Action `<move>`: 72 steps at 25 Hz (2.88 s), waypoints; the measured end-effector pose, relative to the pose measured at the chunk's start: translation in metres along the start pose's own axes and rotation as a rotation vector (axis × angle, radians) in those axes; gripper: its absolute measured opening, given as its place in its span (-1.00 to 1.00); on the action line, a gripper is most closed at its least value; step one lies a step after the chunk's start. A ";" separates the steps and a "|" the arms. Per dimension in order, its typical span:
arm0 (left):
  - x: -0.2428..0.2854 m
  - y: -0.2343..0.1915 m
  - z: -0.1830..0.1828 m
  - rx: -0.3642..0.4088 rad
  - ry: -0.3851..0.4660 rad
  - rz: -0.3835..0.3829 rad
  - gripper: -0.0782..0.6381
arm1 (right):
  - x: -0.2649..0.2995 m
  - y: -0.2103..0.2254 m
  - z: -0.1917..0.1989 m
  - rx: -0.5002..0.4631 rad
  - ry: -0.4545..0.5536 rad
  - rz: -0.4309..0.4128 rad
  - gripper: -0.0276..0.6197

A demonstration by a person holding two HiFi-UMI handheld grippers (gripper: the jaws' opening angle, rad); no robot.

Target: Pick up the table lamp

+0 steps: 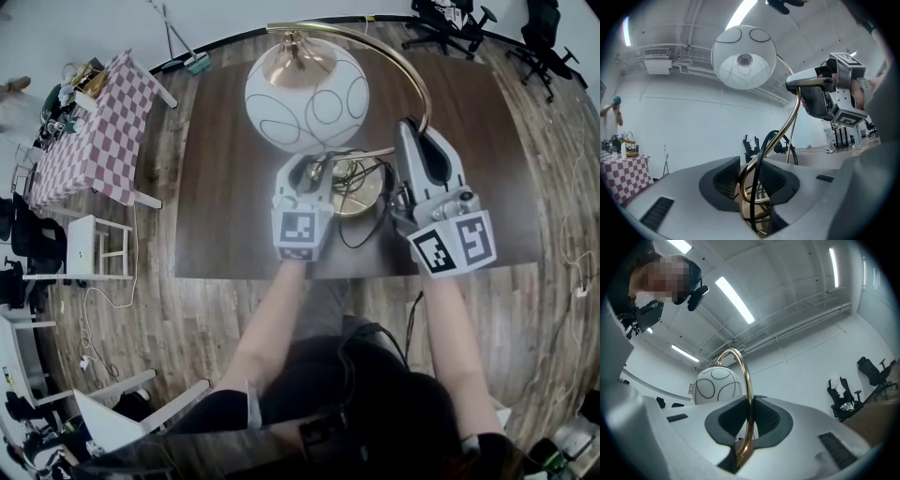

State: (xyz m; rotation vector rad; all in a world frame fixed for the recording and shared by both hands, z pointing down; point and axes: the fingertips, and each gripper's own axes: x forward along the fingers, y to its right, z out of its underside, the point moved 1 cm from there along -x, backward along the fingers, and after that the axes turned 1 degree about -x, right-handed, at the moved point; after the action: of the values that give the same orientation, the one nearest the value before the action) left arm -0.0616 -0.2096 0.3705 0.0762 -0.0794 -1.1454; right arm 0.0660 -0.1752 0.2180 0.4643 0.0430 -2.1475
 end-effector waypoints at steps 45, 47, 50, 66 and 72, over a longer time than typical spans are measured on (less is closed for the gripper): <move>0.001 -0.001 0.005 0.023 -0.018 -0.002 -0.45 | 0.002 0.001 0.002 0.014 0.030 -0.010 -0.83; 0.002 0.001 0.004 0.023 -0.019 -0.004 -0.45 | 0.001 0.002 0.001 0.013 0.030 -0.012 -0.83; 0.004 0.003 0.003 0.020 -0.016 -0.005 -0.45 | 0.001 0.005 -0.001 0.011 0.030 -0.015 -0.83; 0.006 0.003 -0.007 0.032 -0.005 -0.011 -0.45 | 0.004 0.004 -0.011 0.008 0.049 -0.039 -0.83; 0.001 0.000 -0.008 0.043 0.000 -0.020 -0.45 | 0.003 -0.002 -0.012 0.009 0.059 -0.049 -0.83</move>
State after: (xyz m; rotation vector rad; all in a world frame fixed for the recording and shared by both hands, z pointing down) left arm -0.0607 -0.2103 0.3627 0.1152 -0.1032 -1.1639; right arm 0.0662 -0.1739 0.2057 0.5364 0.0788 -2.1822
